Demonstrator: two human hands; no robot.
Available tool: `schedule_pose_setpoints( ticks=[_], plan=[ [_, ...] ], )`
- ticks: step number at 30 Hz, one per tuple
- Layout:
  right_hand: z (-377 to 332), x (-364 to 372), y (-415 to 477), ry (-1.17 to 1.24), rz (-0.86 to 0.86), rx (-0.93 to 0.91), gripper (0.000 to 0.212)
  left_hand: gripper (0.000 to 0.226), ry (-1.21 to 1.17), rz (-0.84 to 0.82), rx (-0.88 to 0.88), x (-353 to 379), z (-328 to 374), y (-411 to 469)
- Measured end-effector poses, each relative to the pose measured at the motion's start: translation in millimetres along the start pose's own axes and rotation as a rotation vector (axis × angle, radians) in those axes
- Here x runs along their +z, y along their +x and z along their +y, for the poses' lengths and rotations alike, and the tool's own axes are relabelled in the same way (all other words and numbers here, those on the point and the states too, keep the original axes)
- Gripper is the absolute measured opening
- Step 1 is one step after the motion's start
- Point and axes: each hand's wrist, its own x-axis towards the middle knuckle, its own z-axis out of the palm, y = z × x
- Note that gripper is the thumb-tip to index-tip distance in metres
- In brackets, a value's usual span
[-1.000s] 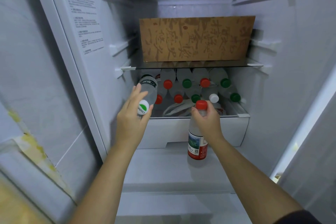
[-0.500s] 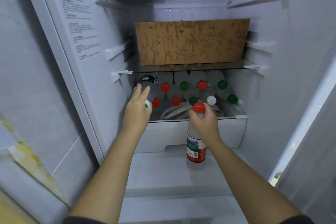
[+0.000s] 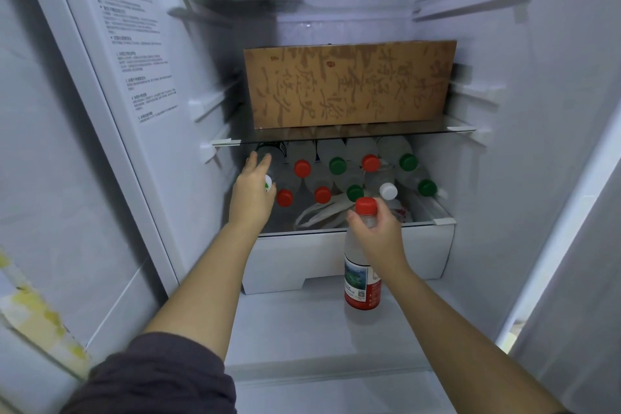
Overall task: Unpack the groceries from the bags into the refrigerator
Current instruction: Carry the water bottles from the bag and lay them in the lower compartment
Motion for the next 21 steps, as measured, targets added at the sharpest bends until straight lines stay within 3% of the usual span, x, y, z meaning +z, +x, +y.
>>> schedule_pose_setpoints(
  ticks=[21],
  plan=[
    [5.2, 2.9, 3.5, -0.001, 0.022, 0.018, 0.01, 0.055, 0.025, -0.021, -0.093, 22.0, -3.9, 30.5]
  ],
)
